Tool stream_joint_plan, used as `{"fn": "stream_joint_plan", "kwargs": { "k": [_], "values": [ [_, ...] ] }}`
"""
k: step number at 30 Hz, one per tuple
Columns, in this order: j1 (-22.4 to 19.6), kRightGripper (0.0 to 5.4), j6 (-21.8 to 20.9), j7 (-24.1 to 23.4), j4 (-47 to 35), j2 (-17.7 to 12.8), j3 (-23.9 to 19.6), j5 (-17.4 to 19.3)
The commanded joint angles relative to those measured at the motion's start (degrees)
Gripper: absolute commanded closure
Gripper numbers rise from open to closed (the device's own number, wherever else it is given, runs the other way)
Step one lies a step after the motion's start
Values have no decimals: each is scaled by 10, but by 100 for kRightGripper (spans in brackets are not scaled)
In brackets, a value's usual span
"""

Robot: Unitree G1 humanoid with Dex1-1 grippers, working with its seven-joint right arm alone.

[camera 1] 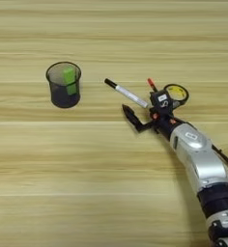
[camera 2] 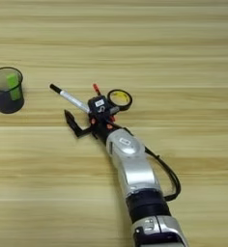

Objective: Move the objects on the table

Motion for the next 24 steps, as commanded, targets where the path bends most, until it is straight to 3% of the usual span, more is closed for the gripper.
{"fn": "stream_joint_plan", "kwargs": {
  "k": [1, 20, 24],
  "values": [
    [-48, 5, -21, -4, -7, -5, -5, 2],
    [-55, 5, -17, 8, 27, -3, -4, 5],
    [-58, 48, -15, 10, 31, -2, -6, 6]
  ]
}}
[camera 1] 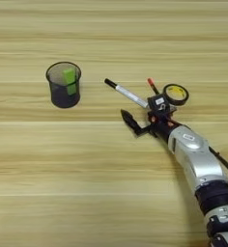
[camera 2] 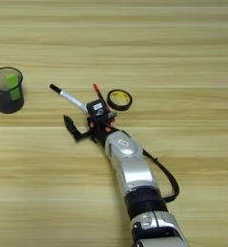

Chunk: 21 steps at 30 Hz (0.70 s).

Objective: Move the objects on the table

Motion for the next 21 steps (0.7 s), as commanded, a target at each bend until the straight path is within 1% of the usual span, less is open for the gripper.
{"fn": "stream_joint_plan", "kwargs": {
  "k": [1, 8, 11, 17, 19, 21],
  "values": [
    [-47, 60, -10, -2, -17, -5, -6, 6],
    [-52, 132, -2, 2, -8, -5, -10, 11],
    [-54, 176, 0, 2, -5, -6, -11, 11],
    [-56, 239, 1, 3, -2, -6, -13, 11],
    [-54, 248, 1, 3, -4, -5, -12, 11],
    [-52, 277, 1, 4, -8, -5, -11, 10]
  ]
}}
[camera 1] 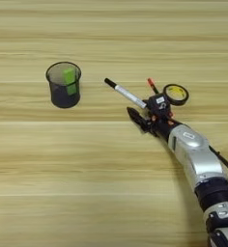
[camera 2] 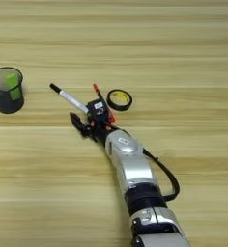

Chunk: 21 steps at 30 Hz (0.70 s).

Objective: Move the objects on the table

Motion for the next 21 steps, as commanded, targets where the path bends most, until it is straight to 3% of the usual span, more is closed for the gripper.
{"fn": "stream_joint_plan", "kwargs": {
  "k": [1, 17, 21],
  "values": [
    [-37, 284, -6, 0, -29, -4, -2, 6],
    [4, 482, 18, 8, -114, 5, 17, 7],
    [3, 536, 21, 8, -102, 5, 19, 3]
  ]
}}
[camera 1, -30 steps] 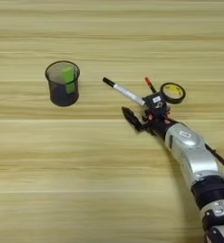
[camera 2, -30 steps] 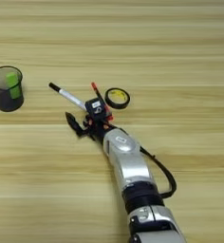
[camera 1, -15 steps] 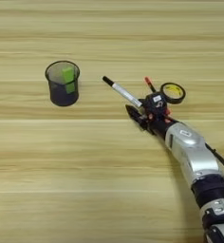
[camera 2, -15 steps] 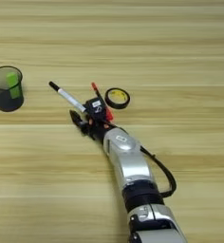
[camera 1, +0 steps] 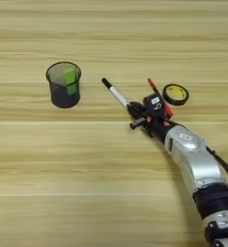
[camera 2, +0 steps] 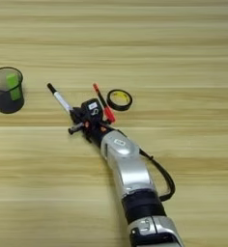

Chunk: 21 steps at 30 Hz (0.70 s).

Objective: Move the objects on the table

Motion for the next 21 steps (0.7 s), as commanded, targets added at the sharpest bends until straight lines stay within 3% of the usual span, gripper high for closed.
{"fn": "stream_joint_plan", "kwargs": {
  "k": [1, 13, 21],
  "values": [
    [-36, 536, -7, -5, -5, -6, -3, 2],
    [-40, 536, -7, 9, 19, -7, 8, -3],
    [-29, 536, 40, 54, -4, -2, 28, 15]
  ]
}}
